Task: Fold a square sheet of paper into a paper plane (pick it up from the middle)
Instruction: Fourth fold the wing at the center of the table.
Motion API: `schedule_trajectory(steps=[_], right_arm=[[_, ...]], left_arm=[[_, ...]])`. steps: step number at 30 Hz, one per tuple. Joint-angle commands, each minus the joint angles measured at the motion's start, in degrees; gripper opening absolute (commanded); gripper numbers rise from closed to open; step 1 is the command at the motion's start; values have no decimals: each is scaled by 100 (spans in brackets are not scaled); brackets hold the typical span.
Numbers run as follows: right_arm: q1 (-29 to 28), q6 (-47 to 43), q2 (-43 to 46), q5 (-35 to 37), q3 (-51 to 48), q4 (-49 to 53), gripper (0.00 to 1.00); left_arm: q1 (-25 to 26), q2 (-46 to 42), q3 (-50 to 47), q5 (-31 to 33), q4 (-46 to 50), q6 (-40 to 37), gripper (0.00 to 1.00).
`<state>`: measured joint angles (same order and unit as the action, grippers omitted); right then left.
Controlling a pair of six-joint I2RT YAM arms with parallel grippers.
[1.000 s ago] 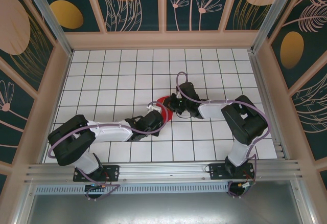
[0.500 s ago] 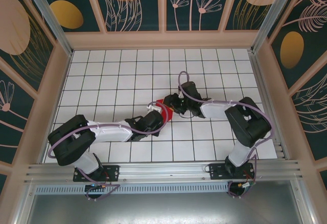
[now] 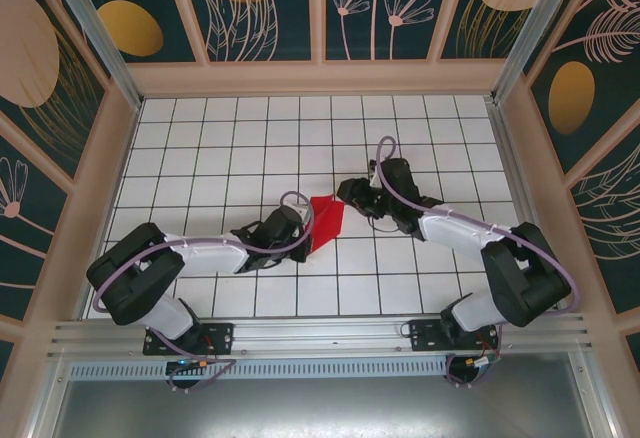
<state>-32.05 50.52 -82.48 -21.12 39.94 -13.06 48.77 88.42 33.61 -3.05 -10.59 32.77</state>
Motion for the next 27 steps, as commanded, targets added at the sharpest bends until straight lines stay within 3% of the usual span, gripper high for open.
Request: schedule_trajectory(steps=[1, 5, 9, 27], right_arm=[[-209, -40, -120, -151, -128, -234, 29], [-415, 88, -283, -200, -221, -522, 17], [-553, 262, -506, -334, -303, -903, 12], [-699, 376, -770, -7, -356, -842, 11]], left_arm=[[-133, 38, -17, -564, -258, -48, 2], [-257, 181, -15, -931, -398, 18, 2], [-375, 360, -73, -1257, -661, 158, 2], [-789, 941, -48, -2386, -1268, 597, 3]])
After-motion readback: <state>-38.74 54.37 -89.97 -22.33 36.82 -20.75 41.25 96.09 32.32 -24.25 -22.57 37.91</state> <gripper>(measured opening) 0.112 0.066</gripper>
